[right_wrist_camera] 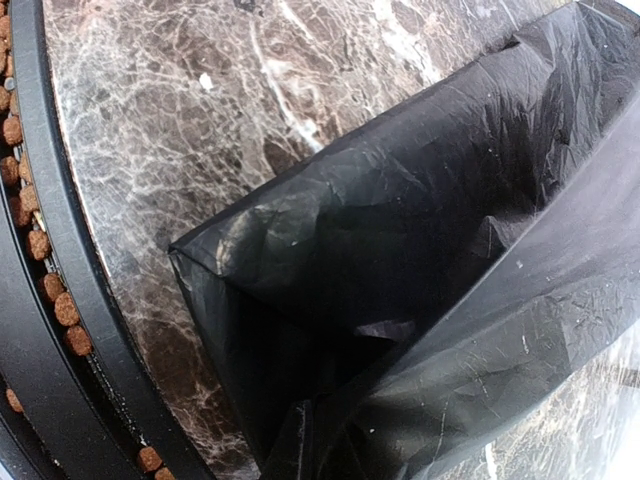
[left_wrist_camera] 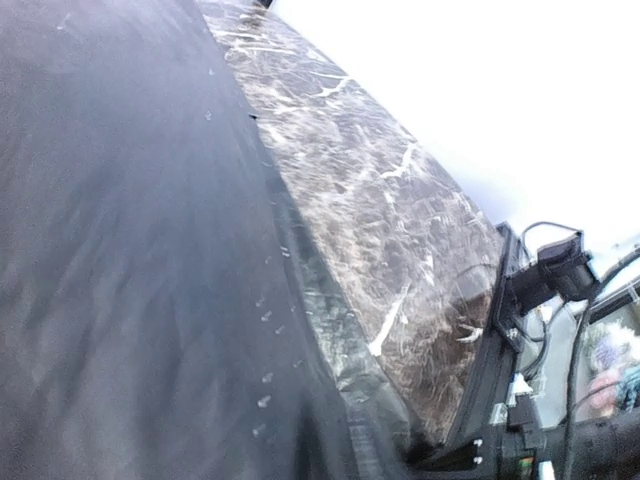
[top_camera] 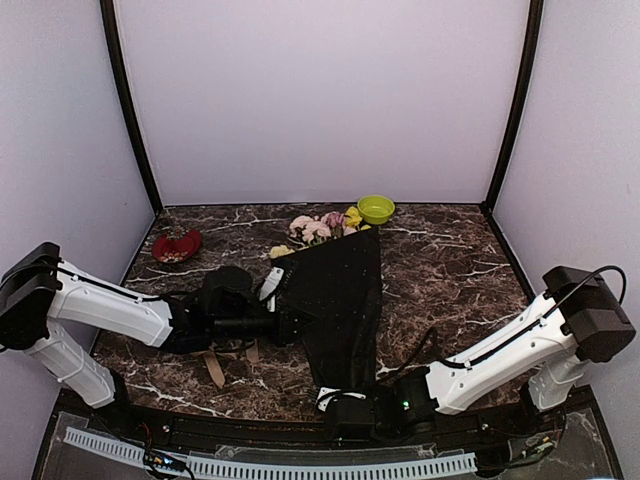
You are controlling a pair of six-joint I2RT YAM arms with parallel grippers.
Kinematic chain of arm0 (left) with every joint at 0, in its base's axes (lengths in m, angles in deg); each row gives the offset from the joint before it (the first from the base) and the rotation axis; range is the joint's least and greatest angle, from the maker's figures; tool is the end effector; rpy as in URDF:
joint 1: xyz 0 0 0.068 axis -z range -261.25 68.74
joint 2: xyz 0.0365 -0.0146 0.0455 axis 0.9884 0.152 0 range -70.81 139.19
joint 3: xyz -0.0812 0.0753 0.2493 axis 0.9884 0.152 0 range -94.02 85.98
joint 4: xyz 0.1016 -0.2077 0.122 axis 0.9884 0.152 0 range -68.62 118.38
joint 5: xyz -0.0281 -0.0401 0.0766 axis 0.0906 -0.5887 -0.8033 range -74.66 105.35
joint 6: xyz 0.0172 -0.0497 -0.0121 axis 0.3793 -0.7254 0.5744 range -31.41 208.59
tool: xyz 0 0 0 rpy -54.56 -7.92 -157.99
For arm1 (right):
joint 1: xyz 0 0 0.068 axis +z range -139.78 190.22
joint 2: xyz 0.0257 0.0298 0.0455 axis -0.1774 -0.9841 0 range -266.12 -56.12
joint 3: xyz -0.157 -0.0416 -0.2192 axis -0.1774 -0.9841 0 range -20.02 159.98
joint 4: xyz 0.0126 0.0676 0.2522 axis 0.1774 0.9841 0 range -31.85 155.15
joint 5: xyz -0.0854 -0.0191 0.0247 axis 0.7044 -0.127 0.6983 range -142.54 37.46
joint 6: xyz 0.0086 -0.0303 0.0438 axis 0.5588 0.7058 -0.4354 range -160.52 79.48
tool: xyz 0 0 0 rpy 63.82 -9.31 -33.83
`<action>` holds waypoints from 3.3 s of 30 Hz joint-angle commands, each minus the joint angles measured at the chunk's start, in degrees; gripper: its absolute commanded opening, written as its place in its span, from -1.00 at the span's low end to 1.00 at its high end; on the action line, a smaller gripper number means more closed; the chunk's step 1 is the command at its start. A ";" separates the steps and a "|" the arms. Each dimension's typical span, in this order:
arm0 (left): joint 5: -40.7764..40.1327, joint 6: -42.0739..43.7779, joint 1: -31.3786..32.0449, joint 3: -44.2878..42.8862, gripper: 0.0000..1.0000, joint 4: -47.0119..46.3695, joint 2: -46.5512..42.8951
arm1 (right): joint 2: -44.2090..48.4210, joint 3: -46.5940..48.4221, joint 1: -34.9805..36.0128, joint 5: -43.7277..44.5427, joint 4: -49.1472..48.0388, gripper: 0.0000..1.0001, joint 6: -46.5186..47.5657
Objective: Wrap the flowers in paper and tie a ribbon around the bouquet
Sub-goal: Press the fold line on the folded bouquet.
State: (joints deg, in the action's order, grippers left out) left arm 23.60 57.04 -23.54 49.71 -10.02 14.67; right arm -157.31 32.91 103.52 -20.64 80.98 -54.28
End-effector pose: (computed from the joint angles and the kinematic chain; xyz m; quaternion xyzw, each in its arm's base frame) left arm 0.1606 -0.2637 0.1969 0.2237 0.7754 -0.4542 0.3774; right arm 0.0009 0.3134 0.1310 -0.5720 0.7579 -0.0340 0.3119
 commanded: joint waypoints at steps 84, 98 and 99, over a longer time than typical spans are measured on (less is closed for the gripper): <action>-3.07 3.47 -6.03 -1.51 -1.00 0.19 17.62 | 16.38 -17.35 -8.27 -30.10 -14.04 -0.97 -17.18; -2.62 5.86 -6.03 -3.02 -1.00 0.29 17.03 | 18.82 -9.57 -15.65 -31.39 -15.50 -0.93 -8.29; -2.70 5.81 -6.03 -2.94 -1.00 0.32 16.97 | 17.05 -8.87 -15.64 -31.15 -16.12 -0.92 -8.12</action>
State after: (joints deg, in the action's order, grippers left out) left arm 20.67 61.76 -29.05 47.85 -11.20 31.96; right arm -135.52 21.48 88.87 -51.65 67.89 -64.96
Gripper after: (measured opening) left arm 0.005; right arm 0.034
